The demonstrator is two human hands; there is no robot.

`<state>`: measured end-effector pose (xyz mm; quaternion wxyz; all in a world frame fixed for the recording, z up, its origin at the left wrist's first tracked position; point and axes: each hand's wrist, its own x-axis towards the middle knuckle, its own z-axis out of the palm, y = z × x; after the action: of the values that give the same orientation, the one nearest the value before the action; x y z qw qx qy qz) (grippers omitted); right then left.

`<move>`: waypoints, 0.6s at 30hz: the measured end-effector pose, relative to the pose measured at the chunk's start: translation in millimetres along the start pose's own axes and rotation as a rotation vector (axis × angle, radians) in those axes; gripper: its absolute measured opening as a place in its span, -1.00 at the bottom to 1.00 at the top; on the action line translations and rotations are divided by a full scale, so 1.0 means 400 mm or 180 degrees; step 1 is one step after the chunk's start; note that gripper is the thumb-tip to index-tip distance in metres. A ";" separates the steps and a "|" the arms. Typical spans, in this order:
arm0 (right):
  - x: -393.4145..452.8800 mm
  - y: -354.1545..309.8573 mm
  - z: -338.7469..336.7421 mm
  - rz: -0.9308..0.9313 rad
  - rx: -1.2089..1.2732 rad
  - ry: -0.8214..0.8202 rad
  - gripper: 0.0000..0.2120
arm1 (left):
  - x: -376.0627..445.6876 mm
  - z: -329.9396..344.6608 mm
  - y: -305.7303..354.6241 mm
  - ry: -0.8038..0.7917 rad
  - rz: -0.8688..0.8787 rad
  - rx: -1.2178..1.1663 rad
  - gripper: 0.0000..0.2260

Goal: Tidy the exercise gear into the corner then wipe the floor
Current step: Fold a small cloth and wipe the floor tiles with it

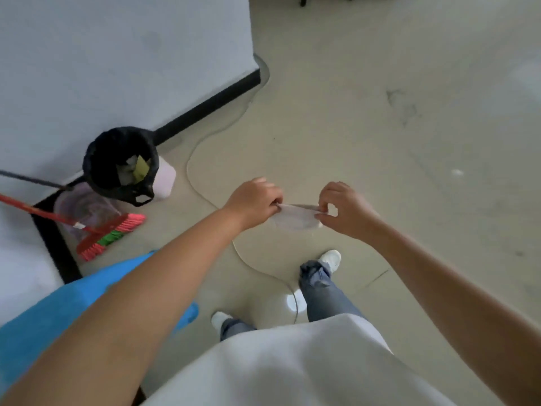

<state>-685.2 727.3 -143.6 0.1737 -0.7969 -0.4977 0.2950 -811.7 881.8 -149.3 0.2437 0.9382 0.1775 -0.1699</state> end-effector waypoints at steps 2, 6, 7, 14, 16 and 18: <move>-0.019 0.118 -0.094 0.0306 0.0197 0.0224 -0.94 | 0.126 -0.010 0.110 -0.0074 0.0171 0.0029 -0.78; -0.051 0.328 -0.264 0.0905 0.0540 0.0786 -0.89 | 0.351 -0.035 0.315 -0.0059 0.0353 -0.0035 -0.80; -0.053 0.376 -0.300 0.1045 0.0603 0.0897 -0.84 | 0.403 -0.044 0.359 -0.0077 0.0406 -0.0053 -0.80; 0.031 0.691 -0.521 0.1547 0.0791 0.1230 -0.81 | 0.802 -0.136 0.571 -0.0355 0.0917 0.0264 -0.78; 0.083 0.777 -0.594 0.1613 0.0737 0.1277 -0.81 | 0.935 -0.173 0.617 -0.0436 0.1066 0.0400 -0.77; 0.139 0.863 -0.680 0.1729 0.0697 0.1373 -0.81 | 1.073 -0.214 0.663 -0.0483 0.1212 0.0452 -0.77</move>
<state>-253.4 628.2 -148.7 0.2743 -0.9207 -0.1852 0.2070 -304.2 816.3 -147.3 0.2173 0.9542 -0.0343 -0.2030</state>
